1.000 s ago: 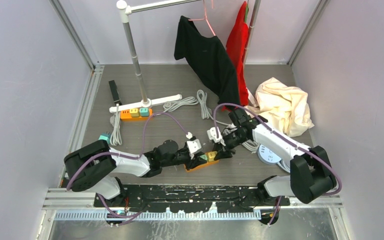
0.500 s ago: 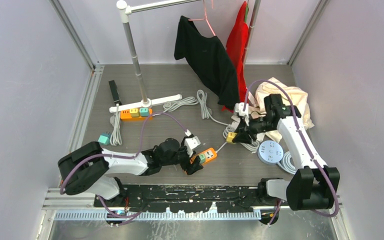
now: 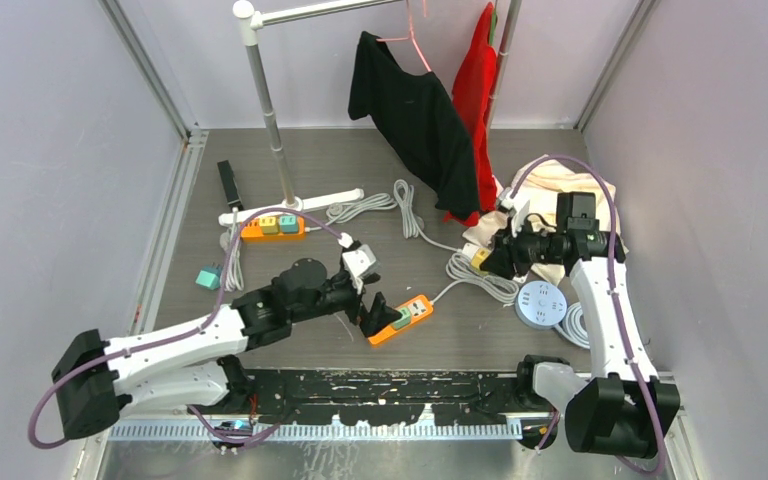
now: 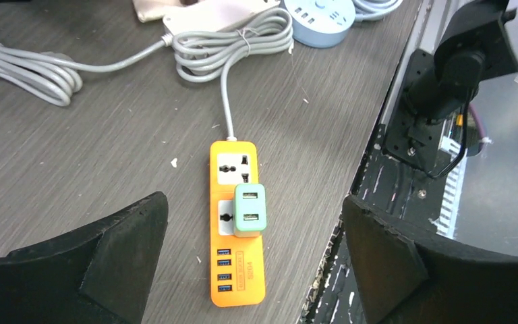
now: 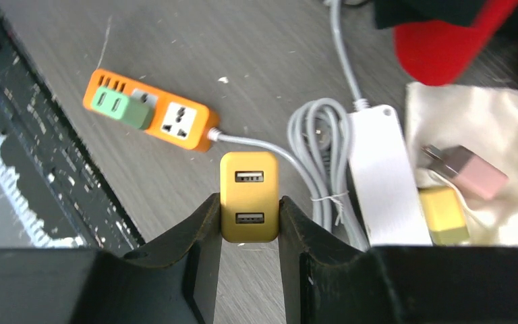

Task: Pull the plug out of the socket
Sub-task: Place the plug at the center of the board.

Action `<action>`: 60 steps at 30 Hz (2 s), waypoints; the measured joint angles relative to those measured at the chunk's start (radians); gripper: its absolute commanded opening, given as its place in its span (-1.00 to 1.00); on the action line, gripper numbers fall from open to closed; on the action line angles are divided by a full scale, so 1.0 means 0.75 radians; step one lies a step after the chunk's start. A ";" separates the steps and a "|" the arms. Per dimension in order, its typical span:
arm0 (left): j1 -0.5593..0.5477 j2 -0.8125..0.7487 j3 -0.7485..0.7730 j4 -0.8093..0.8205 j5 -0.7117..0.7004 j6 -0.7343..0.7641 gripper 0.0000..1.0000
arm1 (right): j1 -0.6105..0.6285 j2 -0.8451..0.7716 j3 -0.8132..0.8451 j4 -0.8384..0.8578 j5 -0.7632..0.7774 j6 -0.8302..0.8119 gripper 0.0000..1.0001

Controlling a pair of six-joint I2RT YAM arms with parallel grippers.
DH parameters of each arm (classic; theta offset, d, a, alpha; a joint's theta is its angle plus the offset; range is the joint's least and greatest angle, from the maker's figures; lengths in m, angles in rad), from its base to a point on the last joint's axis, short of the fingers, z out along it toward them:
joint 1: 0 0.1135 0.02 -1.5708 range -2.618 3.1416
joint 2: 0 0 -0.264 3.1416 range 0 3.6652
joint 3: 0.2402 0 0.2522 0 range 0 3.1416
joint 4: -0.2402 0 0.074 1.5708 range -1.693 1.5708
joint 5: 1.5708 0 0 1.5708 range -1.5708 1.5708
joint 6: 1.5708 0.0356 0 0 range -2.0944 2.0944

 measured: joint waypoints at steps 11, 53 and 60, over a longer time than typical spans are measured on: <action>0.072 -0.099 0.407 -0.605 -0.013 0.005 0.99 | -0.093 0.006 -0.087 0.372 0.188 0.527 -0.88; 0.190 -0.174 0.367 -1.111 -0.219 0.400 0.99 | 0.023 0.643 0.036 0.749 0.466 1.088 -0.04; 0.199 -0.218 0.367 -1.104 -0.216 0.406 0.99 | 0.001 0.600 0.036 0.690 0.454 1.035 -0.05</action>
